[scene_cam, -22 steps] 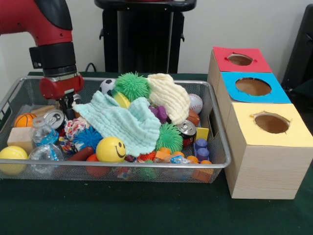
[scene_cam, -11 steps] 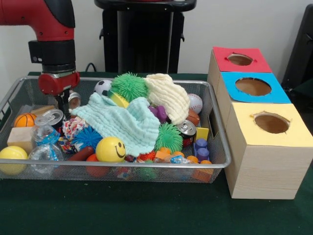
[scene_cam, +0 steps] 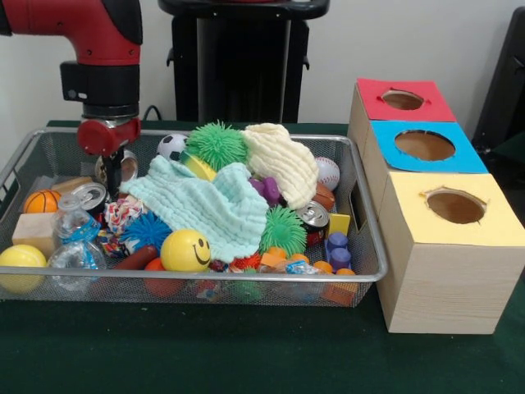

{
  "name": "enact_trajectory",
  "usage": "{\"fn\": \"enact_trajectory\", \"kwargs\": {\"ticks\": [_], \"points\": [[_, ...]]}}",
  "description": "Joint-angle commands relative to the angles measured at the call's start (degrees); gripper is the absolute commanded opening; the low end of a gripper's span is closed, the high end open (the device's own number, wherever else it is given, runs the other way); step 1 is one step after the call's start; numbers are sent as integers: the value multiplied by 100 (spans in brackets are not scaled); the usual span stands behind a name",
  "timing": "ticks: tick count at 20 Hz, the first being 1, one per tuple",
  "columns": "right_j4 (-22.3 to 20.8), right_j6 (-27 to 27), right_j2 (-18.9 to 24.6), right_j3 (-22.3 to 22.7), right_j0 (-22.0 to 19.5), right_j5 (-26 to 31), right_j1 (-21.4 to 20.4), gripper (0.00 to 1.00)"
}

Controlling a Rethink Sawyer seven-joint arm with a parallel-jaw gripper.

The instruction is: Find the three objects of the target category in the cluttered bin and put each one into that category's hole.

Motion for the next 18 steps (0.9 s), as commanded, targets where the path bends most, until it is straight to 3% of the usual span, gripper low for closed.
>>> {"fn": "enact_trajectory", "kwargs": {"ticks": [1, 7, 11, 18], "points": [[-545, 215, -655, -222, 158, 535, 94, 0], [-1058, 792, -1290, -621, 786, 197, 199, 0], [-1183, 1073, -1631, -785, 1104, 7, 273, 0], [-1186, 944, -1893, -881, 1324, 36, 282, 0]]}}
